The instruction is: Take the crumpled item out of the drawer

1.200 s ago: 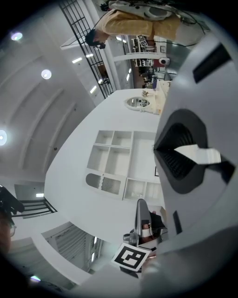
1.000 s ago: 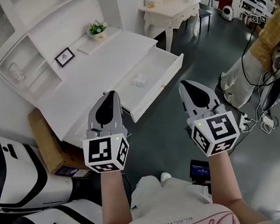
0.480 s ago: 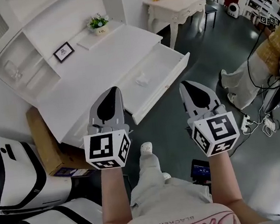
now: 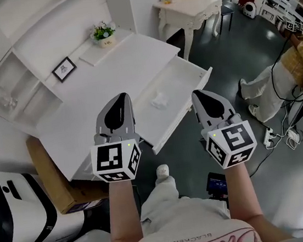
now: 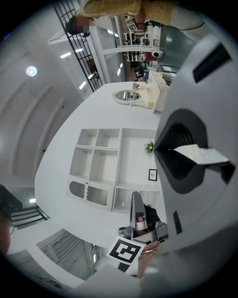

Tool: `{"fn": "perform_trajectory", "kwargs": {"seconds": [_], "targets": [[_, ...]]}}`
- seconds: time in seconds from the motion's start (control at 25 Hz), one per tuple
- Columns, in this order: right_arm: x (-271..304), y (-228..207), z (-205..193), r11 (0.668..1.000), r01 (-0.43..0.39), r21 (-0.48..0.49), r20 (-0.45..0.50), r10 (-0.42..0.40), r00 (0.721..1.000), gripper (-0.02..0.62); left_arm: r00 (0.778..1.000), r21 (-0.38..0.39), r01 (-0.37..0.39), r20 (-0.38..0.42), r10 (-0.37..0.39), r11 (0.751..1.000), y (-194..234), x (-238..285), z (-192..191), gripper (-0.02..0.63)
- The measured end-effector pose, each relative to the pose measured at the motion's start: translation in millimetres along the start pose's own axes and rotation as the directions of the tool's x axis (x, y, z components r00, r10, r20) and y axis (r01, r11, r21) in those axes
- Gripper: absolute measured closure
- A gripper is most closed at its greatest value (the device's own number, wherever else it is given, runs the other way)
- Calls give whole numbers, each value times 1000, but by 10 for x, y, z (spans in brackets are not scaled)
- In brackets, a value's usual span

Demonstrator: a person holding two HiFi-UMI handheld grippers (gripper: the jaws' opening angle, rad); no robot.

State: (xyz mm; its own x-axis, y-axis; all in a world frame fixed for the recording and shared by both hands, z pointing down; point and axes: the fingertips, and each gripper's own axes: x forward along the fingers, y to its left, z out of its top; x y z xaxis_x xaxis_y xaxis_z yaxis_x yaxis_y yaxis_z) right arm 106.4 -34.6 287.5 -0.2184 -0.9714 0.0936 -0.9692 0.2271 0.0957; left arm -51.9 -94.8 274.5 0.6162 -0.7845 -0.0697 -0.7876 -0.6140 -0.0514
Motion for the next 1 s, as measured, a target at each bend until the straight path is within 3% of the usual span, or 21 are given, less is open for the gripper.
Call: {"fn": "perform_trajectory", "kwargs": {"seconds": [0.32,0.72,1.0], "targets": [[861,-184,-169,999,34,5,-54,-33,998,589,998,-32,58,-18,-59,998,469,732,-226,598],[1435,-488,-226,998,65,1,-96,-65,993,581,993,-50,111,-44,-113,993,688,1359,-395,598],[1698,-574,-269,999,37,32,-114,-33,993,288,992,-74,108,-56,-112,991,781,1599,-491,598]]}}
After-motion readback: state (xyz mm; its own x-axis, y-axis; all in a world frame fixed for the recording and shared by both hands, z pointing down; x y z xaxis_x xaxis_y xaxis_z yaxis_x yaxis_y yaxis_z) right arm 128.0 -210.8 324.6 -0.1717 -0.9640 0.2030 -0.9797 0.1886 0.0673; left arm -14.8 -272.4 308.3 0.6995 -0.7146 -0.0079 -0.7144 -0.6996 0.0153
